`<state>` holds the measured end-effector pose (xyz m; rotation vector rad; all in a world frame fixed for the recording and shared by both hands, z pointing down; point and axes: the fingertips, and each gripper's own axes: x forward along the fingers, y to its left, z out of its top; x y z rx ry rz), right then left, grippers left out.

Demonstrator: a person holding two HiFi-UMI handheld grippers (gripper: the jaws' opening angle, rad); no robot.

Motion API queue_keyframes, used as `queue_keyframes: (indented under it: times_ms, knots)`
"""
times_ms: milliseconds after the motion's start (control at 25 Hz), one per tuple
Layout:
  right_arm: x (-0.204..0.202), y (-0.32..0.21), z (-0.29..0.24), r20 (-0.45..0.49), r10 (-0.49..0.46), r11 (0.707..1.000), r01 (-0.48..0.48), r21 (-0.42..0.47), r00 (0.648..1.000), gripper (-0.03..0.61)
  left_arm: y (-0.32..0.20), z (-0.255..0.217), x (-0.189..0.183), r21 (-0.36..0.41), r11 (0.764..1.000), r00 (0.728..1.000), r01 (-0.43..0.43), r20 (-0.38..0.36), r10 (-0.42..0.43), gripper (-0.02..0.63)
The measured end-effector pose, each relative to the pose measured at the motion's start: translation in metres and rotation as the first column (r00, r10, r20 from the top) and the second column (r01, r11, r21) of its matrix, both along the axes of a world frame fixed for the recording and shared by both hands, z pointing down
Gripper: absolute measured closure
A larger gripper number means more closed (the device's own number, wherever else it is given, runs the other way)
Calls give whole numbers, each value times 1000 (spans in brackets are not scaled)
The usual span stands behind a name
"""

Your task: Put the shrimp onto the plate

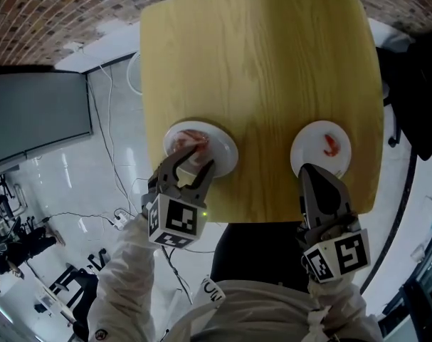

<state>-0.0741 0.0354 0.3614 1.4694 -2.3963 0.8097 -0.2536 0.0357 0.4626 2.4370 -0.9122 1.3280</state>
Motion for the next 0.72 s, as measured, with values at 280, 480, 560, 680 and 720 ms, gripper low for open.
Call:
queue_keyframes:
  times_ms: [280,480,560,680,720]
  knots:
    - [1,2,3,0,30,999,-30,-11,1000,554,-1,9,3,-45,998,999,-42,15,42,454]
    - [1,5,7,4,50,999,-50,-20,999,554,-4,12,5,-74,996,999,-50,10,51,458]
    - [1,5,7,8,57,998,-56,-21,998,554,-5,14,5,-92,995,999,-46,3,47,477]
    - [2,6,8,23,72,997,-71,-26,997,554,-7,16,3,-111,993,999,-45,4,45,503]
    - [3,6,8,25,75,997,-75,-27,997,554,-7,17,3,-111,993,999,-50,11,51,506]
